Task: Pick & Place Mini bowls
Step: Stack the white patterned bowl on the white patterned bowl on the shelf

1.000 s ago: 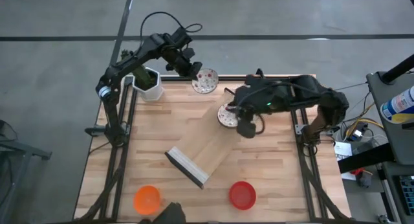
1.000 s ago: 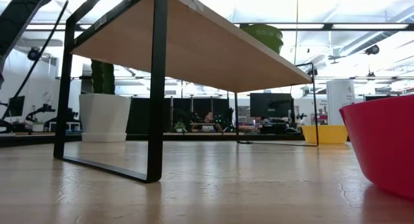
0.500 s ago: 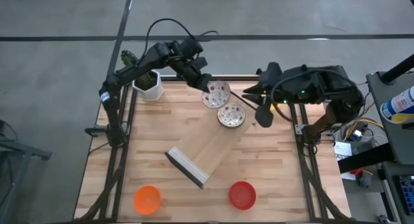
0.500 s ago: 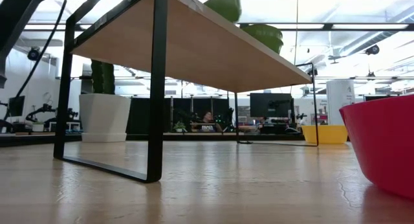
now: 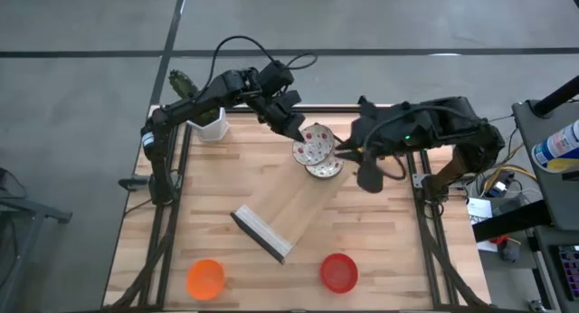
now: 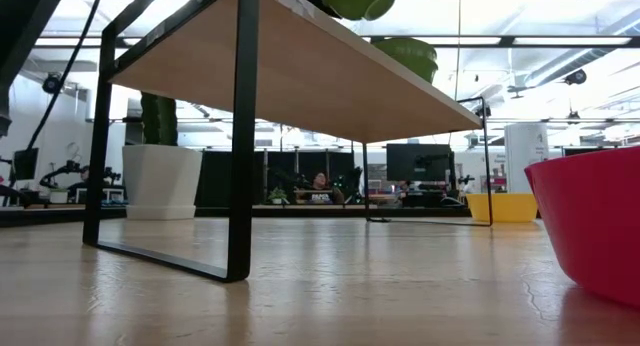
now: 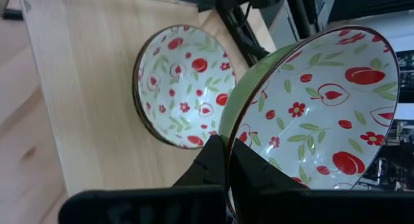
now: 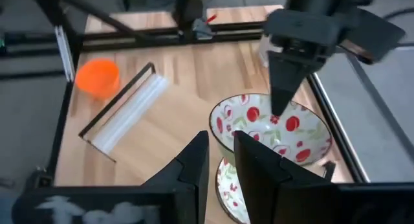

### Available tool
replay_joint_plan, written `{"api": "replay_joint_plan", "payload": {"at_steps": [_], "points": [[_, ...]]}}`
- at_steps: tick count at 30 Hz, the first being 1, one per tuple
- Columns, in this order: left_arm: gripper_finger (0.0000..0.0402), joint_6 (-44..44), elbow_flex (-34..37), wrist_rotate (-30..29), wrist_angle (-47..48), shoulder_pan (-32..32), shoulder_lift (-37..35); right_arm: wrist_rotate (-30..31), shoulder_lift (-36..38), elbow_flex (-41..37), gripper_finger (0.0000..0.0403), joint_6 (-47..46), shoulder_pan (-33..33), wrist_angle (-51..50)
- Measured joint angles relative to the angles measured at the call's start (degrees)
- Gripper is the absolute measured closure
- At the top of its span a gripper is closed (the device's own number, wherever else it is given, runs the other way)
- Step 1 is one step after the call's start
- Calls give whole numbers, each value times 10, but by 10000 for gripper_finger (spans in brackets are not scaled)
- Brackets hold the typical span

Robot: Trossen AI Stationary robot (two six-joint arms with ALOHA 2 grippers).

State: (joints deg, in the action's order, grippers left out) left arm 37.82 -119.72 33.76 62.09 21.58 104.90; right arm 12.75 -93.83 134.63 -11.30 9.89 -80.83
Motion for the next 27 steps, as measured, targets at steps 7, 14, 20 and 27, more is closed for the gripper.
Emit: {"api": "replay_joint_plan", "payload": {"at_steps": [7, 14, 20, 27], "points": [[401, -10, 1, -3, 26, 0, 0, -25, -40, -1, 305, 135, 27, -33], [401, -37, 1, -29, 88, -3, 0, -7, -71, -1, 232, 191, 30, -59], [401, -48, 1, -53, 114, -11, 0, 23, -92, 0, 205, 230, 25, -71], [401, -48, -6, -53, 114, -17, 0, 24, -122, -1, 222, 265, 15, -90]]}}
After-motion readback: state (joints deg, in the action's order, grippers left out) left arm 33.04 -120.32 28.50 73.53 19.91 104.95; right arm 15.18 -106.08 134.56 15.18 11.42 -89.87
